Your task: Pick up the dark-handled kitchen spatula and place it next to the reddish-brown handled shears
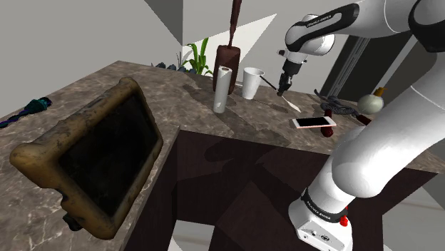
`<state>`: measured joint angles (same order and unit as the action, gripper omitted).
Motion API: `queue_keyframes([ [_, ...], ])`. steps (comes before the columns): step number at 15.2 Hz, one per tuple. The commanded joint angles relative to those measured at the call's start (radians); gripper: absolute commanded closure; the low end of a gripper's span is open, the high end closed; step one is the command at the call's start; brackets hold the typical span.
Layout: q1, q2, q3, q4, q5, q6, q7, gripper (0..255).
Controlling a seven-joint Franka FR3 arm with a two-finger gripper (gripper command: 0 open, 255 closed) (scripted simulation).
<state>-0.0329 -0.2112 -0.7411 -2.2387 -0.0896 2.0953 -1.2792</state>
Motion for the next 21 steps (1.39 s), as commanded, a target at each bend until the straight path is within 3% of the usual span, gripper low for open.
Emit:
queue_keyframes([
  [1,0.001,0.015,-0.008,-0.019,0.009,0.031,-0.010,255],
  [15,0.020,0.145,-0.049,-0.113,0.114,0.223,-0.099,255],
  [21,0.020,0.145,-0.048,-0.113,0.114,0.223,-0.099,255],
])
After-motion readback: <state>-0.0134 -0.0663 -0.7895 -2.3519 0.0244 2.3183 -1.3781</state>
